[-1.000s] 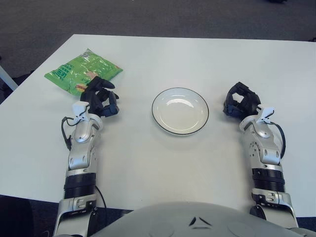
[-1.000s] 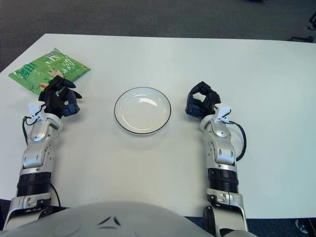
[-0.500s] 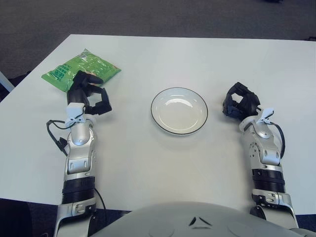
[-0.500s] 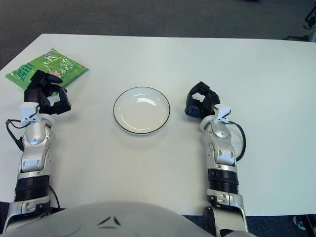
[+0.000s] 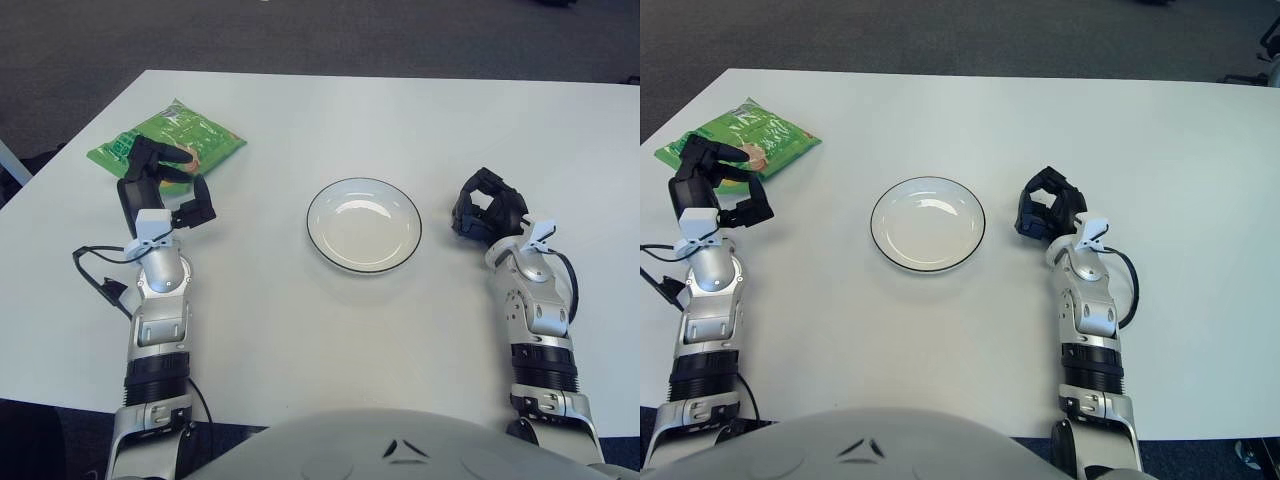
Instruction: Put the snack into the plate.
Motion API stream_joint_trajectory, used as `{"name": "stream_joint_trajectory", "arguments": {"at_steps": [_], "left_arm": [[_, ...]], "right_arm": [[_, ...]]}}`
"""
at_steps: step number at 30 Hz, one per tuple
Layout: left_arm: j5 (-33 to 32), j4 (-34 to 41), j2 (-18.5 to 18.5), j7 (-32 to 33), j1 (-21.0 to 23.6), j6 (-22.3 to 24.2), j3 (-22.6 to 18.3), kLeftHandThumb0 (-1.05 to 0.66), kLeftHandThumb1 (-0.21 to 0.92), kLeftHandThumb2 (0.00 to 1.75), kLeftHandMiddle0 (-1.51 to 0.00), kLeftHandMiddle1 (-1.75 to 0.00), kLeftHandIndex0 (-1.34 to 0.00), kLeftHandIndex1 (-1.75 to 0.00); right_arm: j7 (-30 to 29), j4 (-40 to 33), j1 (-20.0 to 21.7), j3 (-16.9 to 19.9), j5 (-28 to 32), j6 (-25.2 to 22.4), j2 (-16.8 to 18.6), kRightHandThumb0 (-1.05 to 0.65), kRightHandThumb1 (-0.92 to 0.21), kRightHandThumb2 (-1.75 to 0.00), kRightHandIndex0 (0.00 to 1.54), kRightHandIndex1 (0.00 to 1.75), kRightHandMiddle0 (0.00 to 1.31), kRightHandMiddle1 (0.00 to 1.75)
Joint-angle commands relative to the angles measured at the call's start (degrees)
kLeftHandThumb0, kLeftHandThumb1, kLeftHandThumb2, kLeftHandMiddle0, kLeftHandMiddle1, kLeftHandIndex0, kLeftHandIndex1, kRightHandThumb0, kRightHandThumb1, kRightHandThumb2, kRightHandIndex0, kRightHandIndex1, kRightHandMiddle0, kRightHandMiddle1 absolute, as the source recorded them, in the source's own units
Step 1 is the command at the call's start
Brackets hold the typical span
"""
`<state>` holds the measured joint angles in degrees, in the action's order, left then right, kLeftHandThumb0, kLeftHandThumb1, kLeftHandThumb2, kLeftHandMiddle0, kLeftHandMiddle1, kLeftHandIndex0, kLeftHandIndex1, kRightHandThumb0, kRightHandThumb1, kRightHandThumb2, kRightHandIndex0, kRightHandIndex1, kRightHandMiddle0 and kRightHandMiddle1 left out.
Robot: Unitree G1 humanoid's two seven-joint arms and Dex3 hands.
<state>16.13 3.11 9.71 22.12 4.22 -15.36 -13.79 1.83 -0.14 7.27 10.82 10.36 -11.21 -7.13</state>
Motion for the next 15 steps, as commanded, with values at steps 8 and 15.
{"name": "stream_joint_trajectory", "arguments": {"at_steps": [8, 15], "left_arm": [[8.6, -1.3, 2.4, 5.6, 1.9, -0.6, -0.4, -0.01, 0.34, 1.28, -0.59, -1.7, -0.39, -1.75], [19.8, -2.3, 6.7, 9.2, 5.1, 3.6, 1.4, -0.22, 0.71, 0.78, -0.32, -1.43, -0.3, -1.73]], "right_arm": [[0.1, 2.3, -4.9, -0.4, 1.0, -3.1, 2.1, -0.48, -0.31, -1.32, 1.28, 1.75, 0.62, 1.75], [0.6, 2.0, -5.0, -0.1, 1.5, -3.4, 1.8, -0.48, -0.31, -1.32, 1.28, 1.75, 0.62, 1.75]]}}
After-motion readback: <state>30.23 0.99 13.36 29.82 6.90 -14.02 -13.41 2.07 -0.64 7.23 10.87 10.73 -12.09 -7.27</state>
